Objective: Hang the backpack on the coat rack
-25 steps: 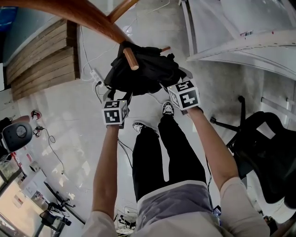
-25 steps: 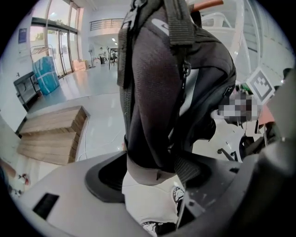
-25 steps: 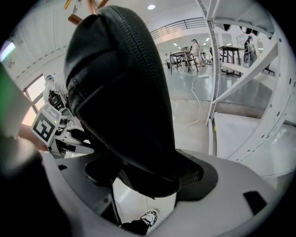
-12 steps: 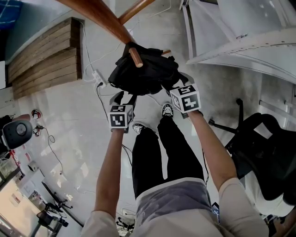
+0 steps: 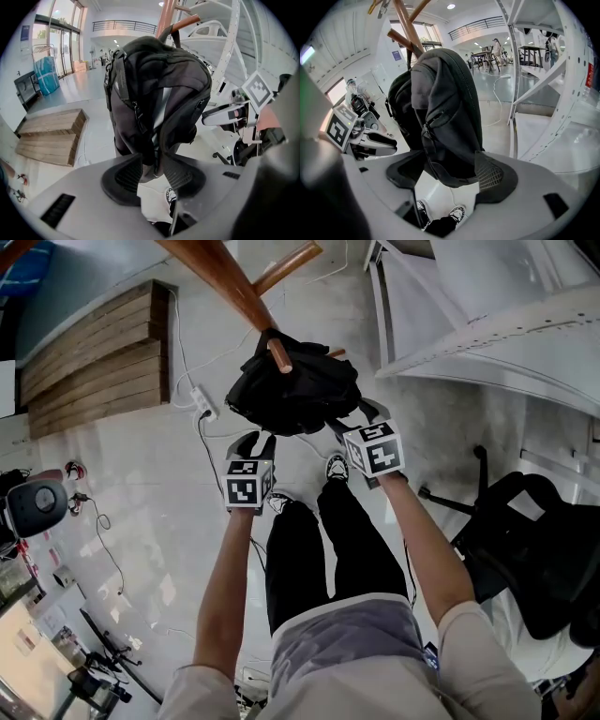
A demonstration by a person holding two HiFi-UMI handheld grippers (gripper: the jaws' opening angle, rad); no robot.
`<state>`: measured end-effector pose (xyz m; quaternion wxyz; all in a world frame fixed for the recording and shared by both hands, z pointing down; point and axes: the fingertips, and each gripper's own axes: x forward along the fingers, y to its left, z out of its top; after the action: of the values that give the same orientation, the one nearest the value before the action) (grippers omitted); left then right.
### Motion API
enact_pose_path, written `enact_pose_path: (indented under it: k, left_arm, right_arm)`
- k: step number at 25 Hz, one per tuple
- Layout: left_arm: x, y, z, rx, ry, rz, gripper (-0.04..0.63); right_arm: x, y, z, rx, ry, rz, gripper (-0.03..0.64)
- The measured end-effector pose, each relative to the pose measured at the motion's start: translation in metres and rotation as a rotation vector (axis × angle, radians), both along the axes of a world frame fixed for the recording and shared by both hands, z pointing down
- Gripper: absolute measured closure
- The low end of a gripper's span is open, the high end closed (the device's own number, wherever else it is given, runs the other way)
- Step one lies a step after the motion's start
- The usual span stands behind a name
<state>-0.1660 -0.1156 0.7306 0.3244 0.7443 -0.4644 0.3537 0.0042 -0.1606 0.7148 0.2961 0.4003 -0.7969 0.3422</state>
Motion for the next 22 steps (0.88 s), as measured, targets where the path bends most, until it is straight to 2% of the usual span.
enact_pose_path:
  k: [12,18,22]
  left_arm:
    - [0.010,0.019,-0.027,-0.007,0.012,-0.024,0.487]
    - [0.024,0.026,-0.042,0.007,0.036,-0.018,0.514]
    - [0.027,0.031,-0.053,0.026,0.023,-0.031,0.543]
  right_arm:
    - [-0.005,0.025,-0.028,-0.020,-0.025,-0.006,0.308]
    - [0.003,0.034,-0.041,-0.021,-0.034,0.006,0.342]
    - [0.005,0.041,-0.052,-0.018,-0.045,-0.009,0.359]
